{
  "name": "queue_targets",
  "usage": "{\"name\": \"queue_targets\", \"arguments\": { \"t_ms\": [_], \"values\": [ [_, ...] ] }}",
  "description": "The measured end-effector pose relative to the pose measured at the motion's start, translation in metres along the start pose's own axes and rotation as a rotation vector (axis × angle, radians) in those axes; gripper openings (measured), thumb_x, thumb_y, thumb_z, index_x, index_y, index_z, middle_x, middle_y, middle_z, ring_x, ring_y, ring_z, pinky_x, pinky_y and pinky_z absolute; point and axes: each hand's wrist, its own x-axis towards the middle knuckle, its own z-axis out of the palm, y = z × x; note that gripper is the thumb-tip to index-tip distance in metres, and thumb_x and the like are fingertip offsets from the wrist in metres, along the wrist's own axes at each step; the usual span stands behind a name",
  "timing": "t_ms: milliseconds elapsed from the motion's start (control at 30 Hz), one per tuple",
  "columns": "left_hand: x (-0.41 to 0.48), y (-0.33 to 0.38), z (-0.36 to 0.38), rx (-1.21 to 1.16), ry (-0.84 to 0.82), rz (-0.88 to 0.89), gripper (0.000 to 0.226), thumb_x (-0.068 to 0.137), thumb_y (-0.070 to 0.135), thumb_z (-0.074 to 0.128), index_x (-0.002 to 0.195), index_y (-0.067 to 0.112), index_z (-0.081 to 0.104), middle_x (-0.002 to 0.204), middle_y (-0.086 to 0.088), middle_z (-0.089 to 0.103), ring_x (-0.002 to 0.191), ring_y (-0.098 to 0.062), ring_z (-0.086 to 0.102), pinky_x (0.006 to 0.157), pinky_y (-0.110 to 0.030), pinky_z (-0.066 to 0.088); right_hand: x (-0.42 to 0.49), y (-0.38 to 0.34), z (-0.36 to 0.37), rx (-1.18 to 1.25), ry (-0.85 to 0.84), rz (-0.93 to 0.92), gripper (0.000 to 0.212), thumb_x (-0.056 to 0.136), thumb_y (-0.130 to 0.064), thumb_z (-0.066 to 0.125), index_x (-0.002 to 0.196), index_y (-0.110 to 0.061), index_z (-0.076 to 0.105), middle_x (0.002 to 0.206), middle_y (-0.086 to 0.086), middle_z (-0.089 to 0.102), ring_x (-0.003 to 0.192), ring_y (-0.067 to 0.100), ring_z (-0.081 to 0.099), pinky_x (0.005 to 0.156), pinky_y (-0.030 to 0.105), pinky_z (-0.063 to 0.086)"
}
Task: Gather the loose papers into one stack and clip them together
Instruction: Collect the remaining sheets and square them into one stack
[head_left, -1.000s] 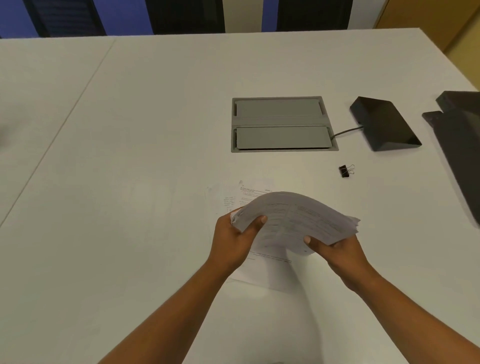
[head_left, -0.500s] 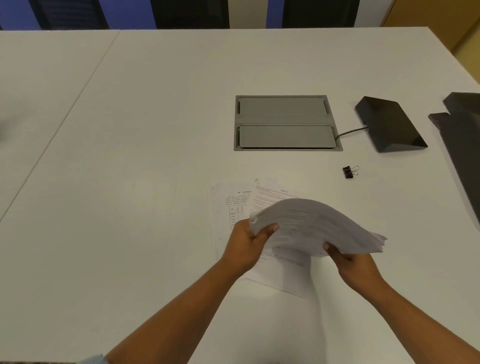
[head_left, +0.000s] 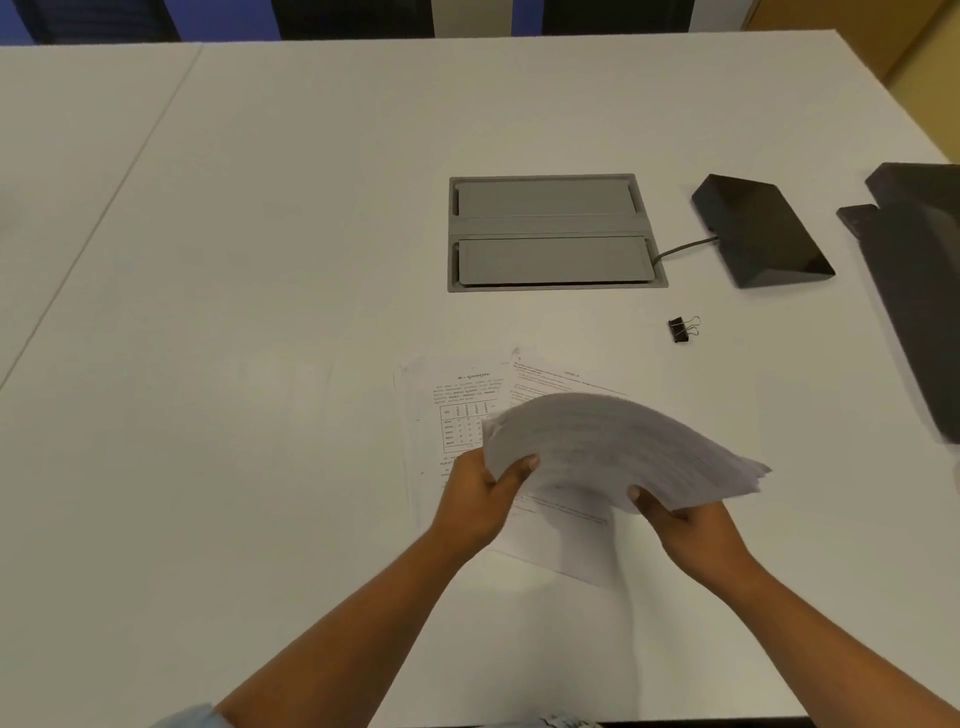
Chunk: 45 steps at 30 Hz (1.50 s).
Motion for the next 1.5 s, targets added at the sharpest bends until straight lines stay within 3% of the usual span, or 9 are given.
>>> {"name": "queue_targets", "arguments": {
  "t_ms": [133, 400, 700, 833, 933, 1033, 1133, 1367, 1500],
  "values": [
    [0.003, 0.005, -0.015, -0.059, 0.039, 0.001, 0.029, 0.091, 0.025, 0.069, 0.115, 0.010, 0.070, 0.101, -0.003, 0.076, 0.093, -0.021, 0.074, 0.077, -0.030, 0.063, 0.009, -0.009, 0.000, 0.011, 0.037, 0.016, 0.019, 0.088, -0.034, 0.061, 0.089, -0.016, 0.067, 0.077, -0.011, 0.067, 0.066, -0.007, 0.065, 0.058, 0.011, 0.048],
    [-0.010, 0.011, -0.049, -0.152, -0.136, -0.147, 0.032, 0.089, 0.030, 0.070, 0.120, 0.026, 0.066, 0.113, 0.006, 0.076, 0.101, -0.018, 0.074, 0.081, -0.037, 0.063, 0.021, -0.036, 0.003, 0.418, -0.166, 0.116, 0.028, 0.093, -0.014, 0.057, 0.119, -0.010, 0.066, 0.114, 0.007, 0.074, 0.103, 0.025, 0.071, 0.086, 0.039, 0.056],
    [-0.039, -0.001, -0.065, -0.295, 0.041, -0.257, 0.025, 0.094, 0.026, 0.063, 0.118, 0.022, 0.066, 0.108, 0.000, 0.079, 0.094, -0.023, 0.077, 0.081, -0.045, 0.063, 0.020, -0.048, 0.032, 0.615, -0.220, 0.257, 0.032, 0.101, -0.027, 0.045, 0.118, -0.012, 0.066, 0.113, 0.005, 0.075, 0.105, 0.022, 0.070, 0.081, 0.031, 0.057],
    [-0.046, -0.004, -0.081, -0.307, 0.128, -0.257, 0.027, 0.093, 0.024, 0.065, 0.118, 0.015, 0.068, 0.104, -0.004, 0.079, 0.091, -0.027, 0.077, 0.080, -0.051, 0.062, 0.027, -0.021, 0.048, 0.339, 0.042, 0.371, 0.036, 0.102, -0.033, 0.041, 0.101, -0.018, 0.073, 0.099, 0.004, 0.077, 0.093, 0.021, 0.072, 0.078, 0.035, 0.056],
    [-0.052, -0.009, -0.098, -0.306, 0.189, -0.271, 0.026, 0.092, 0.023, 0.066, 0.117, 0.016, 0.068, 0.103, -0.005, 0.080, 0.090, -0.029, 0.077, 0.079, -0.053, 0.061, 0.031, 0.020, 0.061, -0.168, 0.196, 0.437, 0.028, 0.095, -0.030, 0.054, 0.111, -0.011, 0.067, 0.116, 0.014, 0.069, 0.103, 0.031, 0.065, 0.088, 0.040, 0.052],
    [-0.062, -0.017, -0.118, -0.317, 0.242, -0.271, 0.027, 0.091, 0.023, 0.066, 0.116, 0.015, 0.069, 0.103, -0.007, 0.079, 0.090, -0.032, 0.077, 0.079, -0.055, 0.061, 0.030, 0.037, 0.075, -0.493, 0.205, 0.581, 0.075, 0.079, -0.056, 0.066, 0.124, 0.002, 0.052, 0.122, 0.022, 0.058, 0.108, 0.039, 0.059, 0.085, 0.044, 0.052],
    [-0.073, -0.027, -0.135, -0.295, 0.311, -0.273, 0.028, 0.089, 0.026, 0.067, 0.115, 0.017, 0.068, 0.101, -0.006, 0.080, 0.085, -0.031, 0.077, 0.074, -0.053, 0.062, 0.027, 0.034, 0.088, -0.666, 0.167, 0.607, 0.090, 0.064, -0.064, 0.074, 0.122, 0.000, 0.046, 0.119, 0.019, 0.052, 0.108, 0.037, 0.057, 0.075, 0.044, 0.053],
    [-0.093, -0.046, -0.156, -0.225, 0.419, -0.325, 0.021, 0.090, 0.027, 0.066, 0.111, 0.022, 0.068, 0.092, -0.001, 0.081, 0.075, -0.030, 0.077, 0.067, -0.051, 0.063, 0.039, 0.033, 0.101, -0.413, 0.194, 0.717, 0.090, 0.061, -0.034, 0.089, 0.126, 0.001, 0.037, 0.124, 0.025, 0.053, 0.106, 0.042, 0.060, 0.080, 0.045, 0.053],
    [-0.097, -0.048, -0.159, -0.234, 0.441, -0.335, 0.024, 0.090, 0.026, 0.066, 0.113, 0.019, 0.068, 0.098, -0.006, 0.080, 0.080, -0.034, 0.076, 0.069, -0.052, 0.062, 0.037, 0.033, 0.094, -0.313, 0.164, 0.699, 0.069, 0.063, -0.028, 0.089, 0.118, -0.002, 0.054, 0.116, 0.018, 0.066, 0.100, 0.035, 0.065, 0.077, 0.036, 0.054]
  ]
}}
